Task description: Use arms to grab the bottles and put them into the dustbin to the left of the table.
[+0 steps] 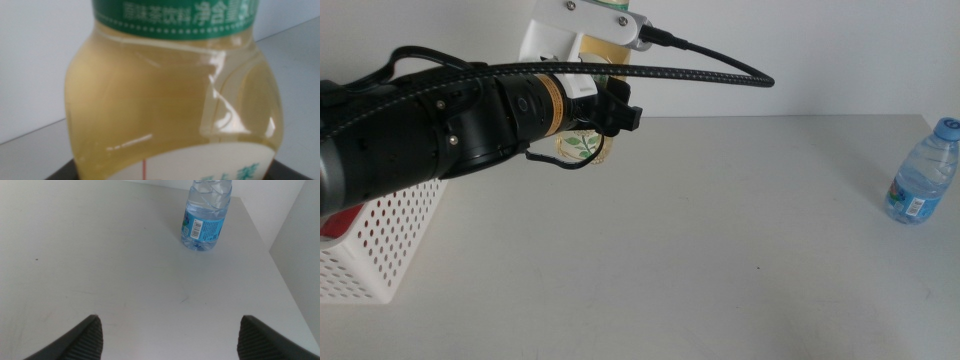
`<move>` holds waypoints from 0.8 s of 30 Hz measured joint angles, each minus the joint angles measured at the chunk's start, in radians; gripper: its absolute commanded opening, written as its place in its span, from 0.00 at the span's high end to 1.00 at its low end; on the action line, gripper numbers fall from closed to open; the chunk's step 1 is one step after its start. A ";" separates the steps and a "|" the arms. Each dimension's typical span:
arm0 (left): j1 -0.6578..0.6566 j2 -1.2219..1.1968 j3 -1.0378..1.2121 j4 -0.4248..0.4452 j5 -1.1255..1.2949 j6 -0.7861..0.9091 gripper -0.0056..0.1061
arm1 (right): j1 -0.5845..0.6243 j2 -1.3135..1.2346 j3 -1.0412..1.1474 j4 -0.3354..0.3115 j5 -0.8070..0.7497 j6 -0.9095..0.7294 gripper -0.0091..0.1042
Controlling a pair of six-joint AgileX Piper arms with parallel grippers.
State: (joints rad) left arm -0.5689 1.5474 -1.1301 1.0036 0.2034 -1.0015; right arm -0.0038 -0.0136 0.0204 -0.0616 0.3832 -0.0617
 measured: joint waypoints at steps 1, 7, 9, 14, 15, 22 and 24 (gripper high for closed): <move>0.000 -0.007 0.000 0.000 0.004 0.003 0.97 | 0.000 0.000 0.000 0.000 0.000 0.000 0.17; 0.001 -0.032 0.000 -0.030 0.013 0.012 0.97 | 0.000 0.000 0.000 0.000 0.000 0.000 0.17; 0.008 -0.032 0.000 -0.107 0.024 0.013 0.97 | 0.000 0.000 0.000 0.000 0.000 0.000 0.17; 0.029 -0.032 0.000 -0.373 0.152 0.154 0.97 | 0.000 0.000 0.000 0.000 0.000 0.000 0.17; 0.039 -0.034 0.000 -0.447 0.179 0.225 0.97 | 0.000 0.000 0.000 0.000 0.000 0.000 0.17; 0.164 -0.050 -0.044 -0.898 0.356 0.726 0.97 | 0.000 0.000 0.000 0.000 0.000 0.000 0.17; 0.216 -0.050 -0.090 -0.971 0.440 0.828 0.97 | 0.000 0.000 0.000 0.000 0.000 0.000 0.17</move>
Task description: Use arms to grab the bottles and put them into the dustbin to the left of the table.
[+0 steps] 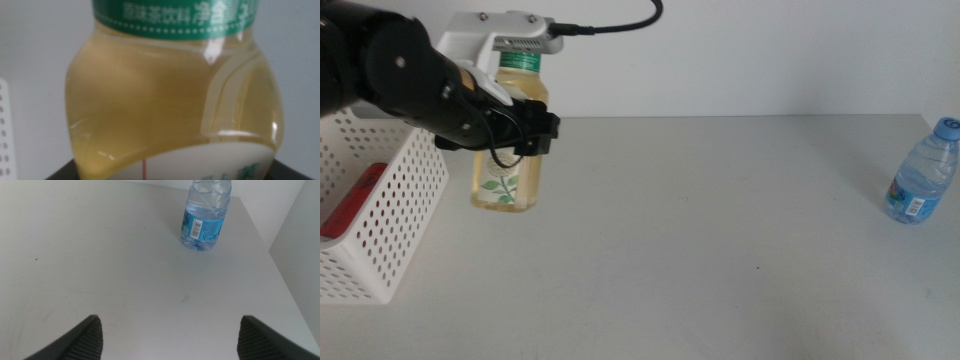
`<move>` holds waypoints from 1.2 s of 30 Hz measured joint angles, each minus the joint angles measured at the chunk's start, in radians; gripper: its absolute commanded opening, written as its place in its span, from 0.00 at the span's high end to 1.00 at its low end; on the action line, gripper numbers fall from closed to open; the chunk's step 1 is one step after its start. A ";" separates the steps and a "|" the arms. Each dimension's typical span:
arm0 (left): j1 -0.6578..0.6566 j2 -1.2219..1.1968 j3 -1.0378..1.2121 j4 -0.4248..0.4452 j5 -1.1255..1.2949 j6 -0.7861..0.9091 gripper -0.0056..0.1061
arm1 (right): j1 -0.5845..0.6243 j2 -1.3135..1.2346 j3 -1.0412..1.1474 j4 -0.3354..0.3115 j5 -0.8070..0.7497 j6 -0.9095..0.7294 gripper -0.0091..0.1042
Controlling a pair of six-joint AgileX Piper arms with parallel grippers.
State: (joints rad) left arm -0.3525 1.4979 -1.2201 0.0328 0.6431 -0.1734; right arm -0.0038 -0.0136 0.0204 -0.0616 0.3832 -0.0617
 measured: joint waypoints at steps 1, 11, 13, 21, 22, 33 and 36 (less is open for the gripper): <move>0.032 0.000 -0.027 -0.033 0.050 0.049 0.97 | 0.000 0.000 0.000 0.000 0.000 0.000 0.17; 0.362 0.011 -0.286 -0.139 0.353 0.281 0.97 | 0.000 0.000 0.000 0.000 0.000 0.000 0.17; 0.428 0.031 -0.340 -0.139 0.405 0.313 0.97 | 0.000 0.000 0.000 0.000 0.000 0.000 0.17; 0.635 0.150 -0.435 -0.138 0.496 0.408 0.97 | 0.000 0.000 0.000 0.000 0.000 0.000 0.17; 0.651 0.170 -0.437 -0.136 0.500 0.415 0.97 | 0.000 0.000 0.000 0.000 0.000 0.000 0.17; 0.677 0.443 -0.438 -0.139 0.519 0.446 0.84 | 0.000 0.000 0.000 0.000 0.000 0.000 0.17; 0.677 0.479 -0.438 -0.144 0.533 0.461 0.68 | 0.000 0.000 0.000 0.000 0.000 0.000 0.17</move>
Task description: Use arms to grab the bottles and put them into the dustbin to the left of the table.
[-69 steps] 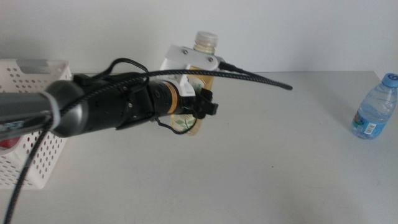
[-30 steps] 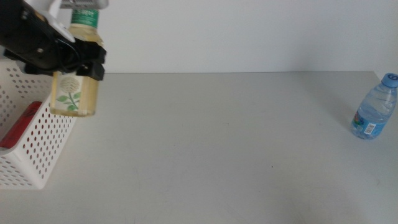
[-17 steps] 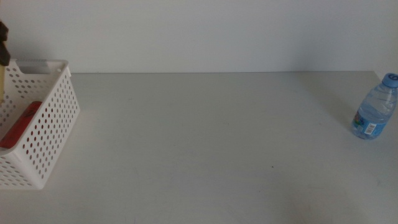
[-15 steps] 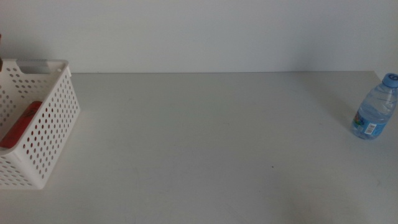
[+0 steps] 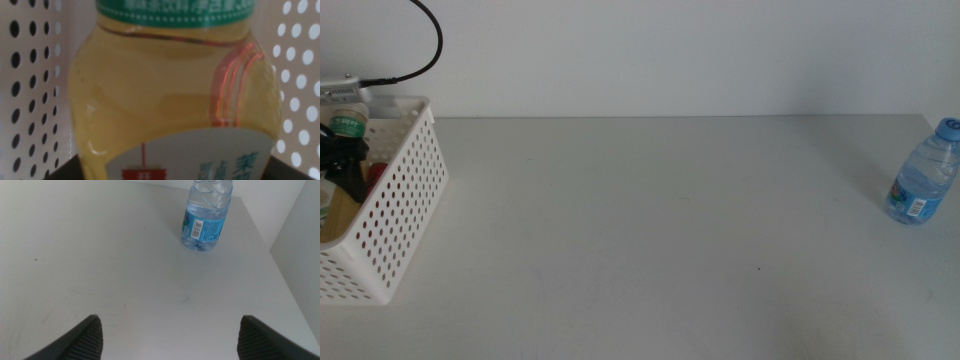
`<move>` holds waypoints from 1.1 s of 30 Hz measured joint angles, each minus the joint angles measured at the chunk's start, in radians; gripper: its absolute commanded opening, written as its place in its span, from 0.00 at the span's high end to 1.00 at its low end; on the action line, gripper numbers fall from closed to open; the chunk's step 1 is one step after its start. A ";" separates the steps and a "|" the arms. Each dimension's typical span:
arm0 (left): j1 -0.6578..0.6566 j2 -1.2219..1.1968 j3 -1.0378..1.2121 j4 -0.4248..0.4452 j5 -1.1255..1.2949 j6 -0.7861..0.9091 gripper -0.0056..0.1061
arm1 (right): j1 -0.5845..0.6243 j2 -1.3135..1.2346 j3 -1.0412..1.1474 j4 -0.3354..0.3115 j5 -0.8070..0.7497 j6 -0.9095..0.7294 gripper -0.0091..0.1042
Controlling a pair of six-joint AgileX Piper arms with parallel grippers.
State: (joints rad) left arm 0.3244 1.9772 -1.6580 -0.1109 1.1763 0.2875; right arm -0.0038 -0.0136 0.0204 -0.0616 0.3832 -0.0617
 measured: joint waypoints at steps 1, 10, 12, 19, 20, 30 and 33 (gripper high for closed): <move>0.000 0.002 -0.001 -0.007 0.005 0.011 0.60 | 0.000 0.000 0.000 0.000 0.000 0.000 0.17; -0.002 0.000 -0.040 -0.026 0.048 0.034 0.11 | 0.000 0.000 0.000 0.000 0.000 0.000 0.17; -0.015 0.000 -0.081 -0.023 0.050 0.014 0.11 | 0.000 0.000 0.000 0.000 0.000 0.000 0.17; -0.122 -0.093 -0.121 0.038 0.051 -0.056 0.11 | 0.000 0.000 0.000 0.000 0.000 0.000 0.17; -0.146 -0.117 -0.121 0.049 0.055 -0.062 0.11 | 0.000 0.000 0.000 0.000 0.000 0.000 0.17; -0.377 -0.486 0.090 0.065 -0.069 -0.073 0.11 | 0.000 0.000 0.000 0.000 0.000 0.000 0.17; -0.447 -0.654 0.250 0.065 -0.207 -0.065 0.11 | 0.000 0.000 0.000 0.000 0.000 0.000 0.17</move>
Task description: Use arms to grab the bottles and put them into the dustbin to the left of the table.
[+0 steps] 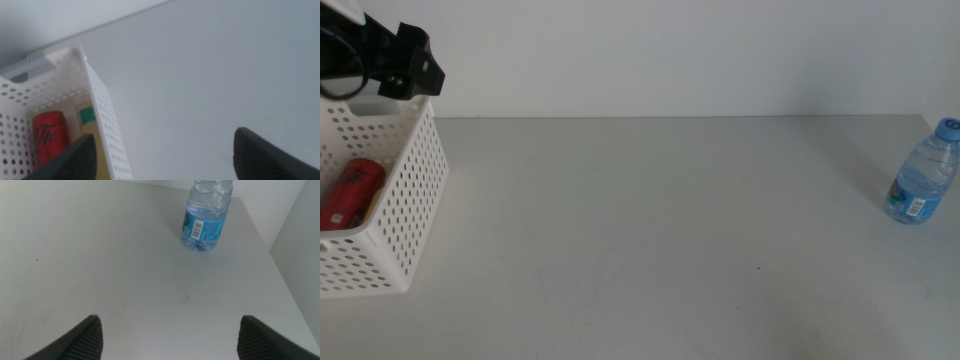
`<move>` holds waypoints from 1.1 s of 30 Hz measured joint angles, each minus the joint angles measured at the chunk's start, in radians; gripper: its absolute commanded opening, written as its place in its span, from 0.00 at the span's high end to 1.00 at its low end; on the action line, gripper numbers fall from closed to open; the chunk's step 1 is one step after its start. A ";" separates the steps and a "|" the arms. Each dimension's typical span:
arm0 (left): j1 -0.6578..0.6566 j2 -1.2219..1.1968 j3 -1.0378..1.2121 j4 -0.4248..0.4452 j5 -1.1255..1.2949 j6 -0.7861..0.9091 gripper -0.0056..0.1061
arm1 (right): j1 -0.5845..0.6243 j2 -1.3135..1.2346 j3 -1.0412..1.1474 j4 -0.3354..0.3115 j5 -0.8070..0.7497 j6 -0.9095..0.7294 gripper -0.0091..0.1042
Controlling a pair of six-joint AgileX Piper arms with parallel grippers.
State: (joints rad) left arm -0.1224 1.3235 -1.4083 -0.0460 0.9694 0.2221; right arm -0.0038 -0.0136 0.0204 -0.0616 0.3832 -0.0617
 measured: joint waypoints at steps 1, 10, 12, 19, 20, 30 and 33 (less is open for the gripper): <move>-0.025 -0.061 0.054 0.000 -0.040 0.000 0.11 | 0.000 0.000 0.000 0.000 0.000 0.000 0.17; -0.248 -0.565 0.448 -0.080 -0.214 0.000 0.11 | 0.000 0.000 0.000 0.000 0.000 0.000 0.17; -0.296 -0.671 0.499 -0.112 -0.209 0.000 0.11 | 0.000 0.000 0.000 0.000 0.000 0.000 0.17; -0.511 -0.803 0.540 -0.096 -0.097 -0.008 0.11 | 0.000 0.000 0.000 0.000 0.000 0.000 0.17; -0.540 -0.803 0.540 -0.088 -0.094 -0.009 0.11 | 0.000 0.000 0.000 0.000 0.000 0.000 0.17; -0.637 -0.804 0.540 -0.010 -0.103 -0.016 0.11 | 0.000 0.000 0.000 0.000 0.000 0.000 0.17; -0.637 -0.804 0.540 0.012 -0.103 -0.016 0.11 | 0.000 0.000 0.000 0.000 0.000 0.000 0.17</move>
State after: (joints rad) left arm -0.7595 0.5194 -0.8684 -0.0344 0.8668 0.2059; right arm -0.0038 -0.0136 0.0204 -0.0616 0.3832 -0.0617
